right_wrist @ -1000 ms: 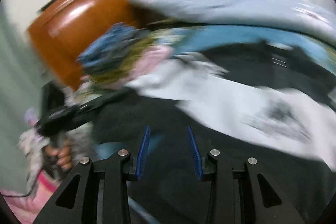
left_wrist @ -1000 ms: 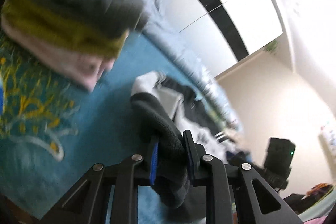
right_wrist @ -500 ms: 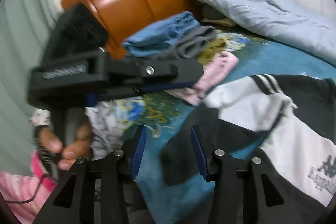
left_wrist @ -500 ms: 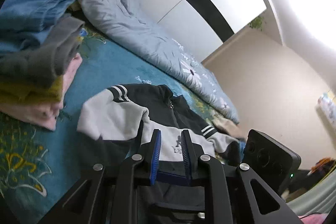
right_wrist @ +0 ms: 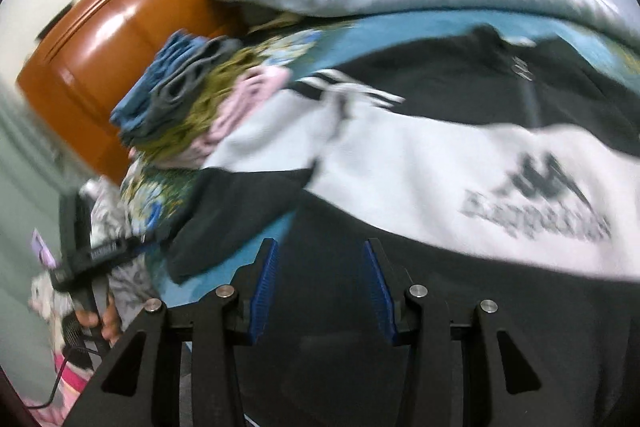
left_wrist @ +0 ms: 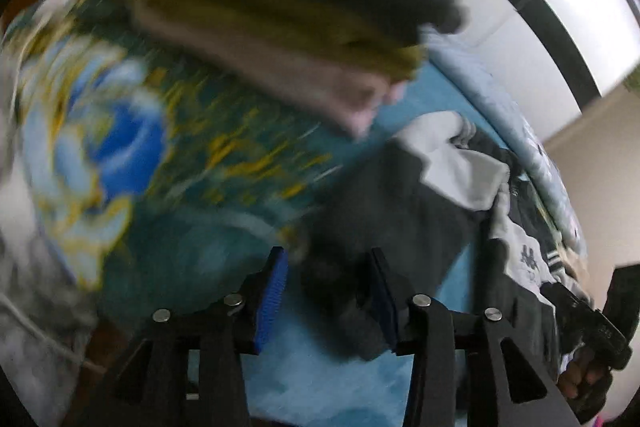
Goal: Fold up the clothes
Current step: 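Fold the sleeve with the left gripper across the jacket body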
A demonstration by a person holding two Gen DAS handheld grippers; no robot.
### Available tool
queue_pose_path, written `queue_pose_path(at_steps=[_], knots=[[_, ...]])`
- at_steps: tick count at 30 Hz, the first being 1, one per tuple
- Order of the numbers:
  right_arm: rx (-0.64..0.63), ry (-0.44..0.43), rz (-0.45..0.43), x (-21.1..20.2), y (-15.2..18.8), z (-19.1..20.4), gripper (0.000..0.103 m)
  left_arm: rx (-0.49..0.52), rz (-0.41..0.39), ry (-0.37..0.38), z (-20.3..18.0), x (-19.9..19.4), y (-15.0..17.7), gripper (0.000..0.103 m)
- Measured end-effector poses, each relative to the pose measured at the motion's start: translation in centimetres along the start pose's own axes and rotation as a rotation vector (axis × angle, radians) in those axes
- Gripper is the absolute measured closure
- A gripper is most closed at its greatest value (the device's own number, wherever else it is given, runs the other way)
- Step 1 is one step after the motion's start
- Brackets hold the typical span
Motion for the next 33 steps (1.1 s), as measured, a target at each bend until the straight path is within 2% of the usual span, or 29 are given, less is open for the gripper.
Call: queue_pose_path(at_steps=[3, 10, 11, 14, 17, 20, 22, 27, 33], knots=[[0.063, -0.012, -0.014, -0.7, 0.9, -2.0, 0.058, -0.042, 0.029, 0.103, 0.2, 1.1, 0.8, 0.043], [0.097, -0.049, -0.043, -2.0, 2.2, -3.4, 0.058, -0.067, 0.012, 0.166, -1.4, 2.3, 1.5, 0.043], [0.101, -0.053, -0.049, -2.2, 2.3, -3.6, 0.058, -0.077, 0.001, 0.174, -1.5, 2.3, 1.6, 0.045], [0.122, -0.067, -0.07, -2.9, 2.8, -4.5, 0.058, -0.13, -0.015, 0.204, -1.8, 2.2, 0.9, 0.074], [0.144, -0.073, -0.087, -3.7, 3.3, -5.6, 0.058, -0.149, -0.039, 0.213, -2.2, 1.7, -0.2, 0.079], [0.159, -0.076, -0.112, -4.8, 3.8, -7.0, 0.058, -0.103, -0.094, 0.22, -4.1, -1.0, -2.5, 0.08], [0.172, -0.071, -0.126, -5.5, 4.0, -8.0, 0.058, -0.055, -0.141, 0.217, -6.4, -3.3, -4.7, 0.081], [0.214, -0.062, -0.156, -6.6, 4.0, -10.9, 0.058, 0.151, -0.234, 0.182, -15.6, -8.8, -10.1, 0.081], [0.268, -0.075, -0.195, -8.0, 4.7, -14.0, 0.058, 0.382, -0.237, 0.186, -30.3, -10.0, -15.1, 0.081]])
Point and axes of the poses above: each gripper's, at about its wrist camera, not at the fingertips, and x roughly the way its jaws point, z to its left, y to its underside, the point moved 3 cm from there along x, roughly the way its jaws point, and after that the axes turned 10 degrees about z, right-handed, at the moved point
